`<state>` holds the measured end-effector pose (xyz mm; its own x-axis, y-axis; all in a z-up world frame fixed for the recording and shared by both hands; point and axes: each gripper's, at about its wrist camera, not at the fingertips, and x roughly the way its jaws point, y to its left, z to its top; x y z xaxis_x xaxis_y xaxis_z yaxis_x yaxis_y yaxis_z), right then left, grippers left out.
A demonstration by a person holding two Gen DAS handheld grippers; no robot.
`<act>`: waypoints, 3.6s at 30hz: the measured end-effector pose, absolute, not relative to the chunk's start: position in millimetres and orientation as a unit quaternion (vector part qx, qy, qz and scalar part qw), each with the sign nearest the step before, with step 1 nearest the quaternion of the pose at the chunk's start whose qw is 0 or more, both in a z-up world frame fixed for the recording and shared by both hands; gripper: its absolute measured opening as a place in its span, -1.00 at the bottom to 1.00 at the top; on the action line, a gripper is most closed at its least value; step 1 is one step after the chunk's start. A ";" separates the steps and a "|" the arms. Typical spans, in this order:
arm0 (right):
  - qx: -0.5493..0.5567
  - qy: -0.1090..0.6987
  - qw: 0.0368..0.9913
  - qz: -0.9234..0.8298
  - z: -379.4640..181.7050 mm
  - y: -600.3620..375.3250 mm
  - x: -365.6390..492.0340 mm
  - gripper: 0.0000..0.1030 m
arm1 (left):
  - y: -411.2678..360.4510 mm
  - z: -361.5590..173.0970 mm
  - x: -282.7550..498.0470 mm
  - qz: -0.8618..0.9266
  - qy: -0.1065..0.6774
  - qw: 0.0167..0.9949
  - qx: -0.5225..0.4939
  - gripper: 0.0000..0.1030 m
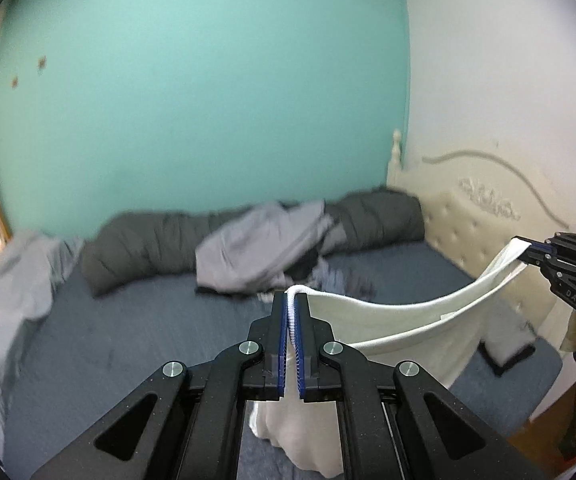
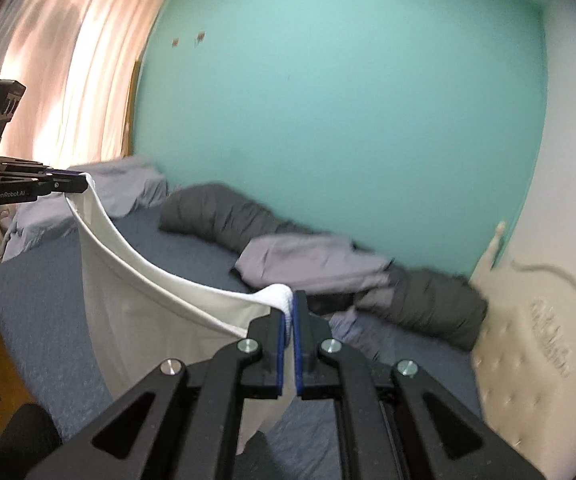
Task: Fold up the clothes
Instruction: 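Lift the shirt hem with both tools, raising it off the bed, then lower the white shirt onto the bed with both tools and open them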
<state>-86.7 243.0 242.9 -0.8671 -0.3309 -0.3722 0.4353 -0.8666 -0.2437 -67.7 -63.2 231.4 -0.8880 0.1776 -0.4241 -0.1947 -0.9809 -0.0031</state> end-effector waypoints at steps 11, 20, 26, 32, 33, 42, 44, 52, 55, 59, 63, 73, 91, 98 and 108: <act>0.083 0.165 0.173 -0.967 375.0 251.4 -39.1 -0.95 | -63.0 361.1 -10.1 0.986 0.013 0.091 -0.140 -0.94; 0.074 0.173 0.181 -0.965 375.5 249.0 -23.5 -0.95 | -66.6 376.1 20.3 0.988 0.020 0.089 -0.125 -0.94; 0.110 0.178 0.199 -0.957 340.4 239.2 -32.1 -0.95 | -70.6 344.9 13.1 0.984 0.020 0.090 -0.155 -0.94; 0.149 0.172 0.217 -0.949 291.5 231.7 -45.7 -0.95 | -66.1 300.3 -5.7 0.976 0.023 0.090 -0.195 -0.94; 0.154 0.172 0.218 -0.948 285.3 231.2 -48.6 -0.95 | -65.7 292.7 -11.4 0.975 0.021 0.091 -0.201 -0.94; 0.201 0.171 0.230 -0.937 230.0 231.0 -85.3 -0.95 | -57.9 231.7 -54.8 0.963 0.017 0.094 -0.252 -0.94; 0.216 0.171 0.233 -0.933 212.7 232.0 -95.0 -0.95 | -57.7 214.8 -63.5 0.959 0.016 0.094 -0.265 -0.94; 0.286 0.156 0.261 -0.909 122.8 232.4 -134.6 -0.94 | -54.5 121.5 -106.7 0.938 0.021 0.097 -0.333 -0.94; 0.326 0.144 0.269 -0.895 68.4 234.0 -149.3 -0.94 | -55.9 70.2 -121.6 0.924 0.013 0.101 -0.369 -0.94; 0.376 0.113 0.274 -0.878 -4.3 237.1 -165.3 -0.94 | -59.8 -10.8 -139.5 0.899 -0.010 0.105 -0.426 -0.94; 0.422 0.099 0.281 -0.856 -74.9 235.2 -174.5 -0.94 | -58.1 -89.8 -149.7 0.875 -0.020 0.106 -0.472 -0.94; 0.512 0.110 0.311 -0.793 -190.3 226.8 -168.3 -0.94 | -57.5 -229.7 -152.5 0.823 -0.044 0.110 -0.556 -0.94; 0.551 0.078 0.364 -0.747 -213.7 229.9 -150.2 -0.84 | -70.1 -249.7 -149.0 0.816 -0.061 0.116 -0.562 -0.93; 0.519 0.044 0.392 -0.758 -183.1 242.6 -154.4 -0.54 | -79.6 -245.0 -148.7 0.821 -0.076 0.118 -0.553 -0.93; 0.504 0.041 0.367 -0.781 -175.2 217.3 -188.8 -0.33 | -79.8 -232.7 -150.4 0.831 -0.082 0.139 -0.532 -0.93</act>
<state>-188.8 217.3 -175.2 -0.2237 -0.5317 -0.8168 0.6142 -0.7276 0.3055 -150.4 -79.8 -232.7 -0.3947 0.3175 -0.8622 -0.1439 -0.9482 -0.2833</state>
